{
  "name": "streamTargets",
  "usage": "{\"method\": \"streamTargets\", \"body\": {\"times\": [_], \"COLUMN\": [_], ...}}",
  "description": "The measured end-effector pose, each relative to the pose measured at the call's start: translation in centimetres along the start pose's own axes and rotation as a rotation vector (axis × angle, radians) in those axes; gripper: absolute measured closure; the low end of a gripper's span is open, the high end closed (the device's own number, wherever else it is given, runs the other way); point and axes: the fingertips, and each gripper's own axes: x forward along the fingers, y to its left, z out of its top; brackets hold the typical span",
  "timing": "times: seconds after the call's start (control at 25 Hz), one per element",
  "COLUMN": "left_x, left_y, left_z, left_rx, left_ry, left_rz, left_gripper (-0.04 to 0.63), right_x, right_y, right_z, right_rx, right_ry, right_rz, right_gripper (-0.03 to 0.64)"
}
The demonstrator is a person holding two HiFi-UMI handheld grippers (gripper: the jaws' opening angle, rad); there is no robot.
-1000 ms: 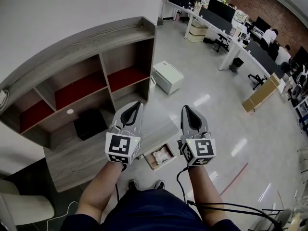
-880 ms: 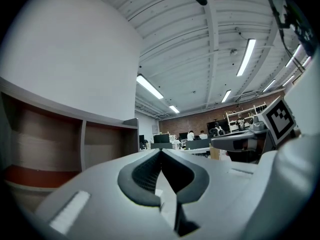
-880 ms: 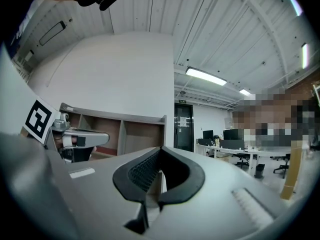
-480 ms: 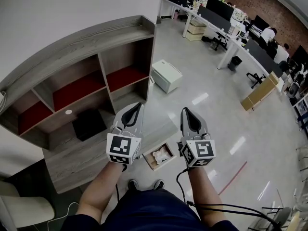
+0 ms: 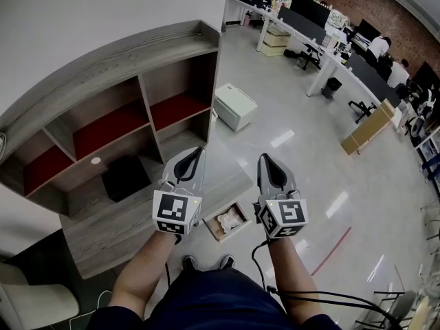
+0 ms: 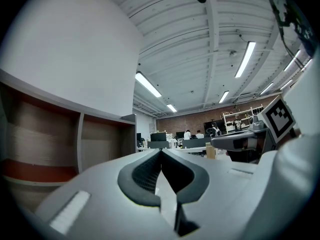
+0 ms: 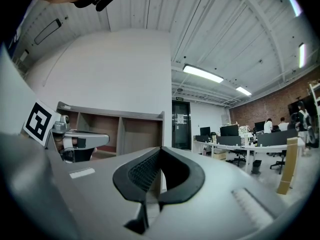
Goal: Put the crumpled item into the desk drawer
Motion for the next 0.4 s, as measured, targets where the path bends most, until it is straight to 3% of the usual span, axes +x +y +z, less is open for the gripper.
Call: {"method": "streamTargets", "body": {"times": [0.4], "left_x": [0.08], "left_y": [0.57], "left_z": [0.06], "left_rx": [-0.008], "left_ry": [-0.008], "left_rz": [-0.026], "left_gripper": [0.591], "right_x": [0.27], "right_y": [0.67], "right_z": [0.09], "right_rx": [-0.010], "right_ry": [-0.002], "right_rz": [-0.017], "right_gripper": [0.611]}}
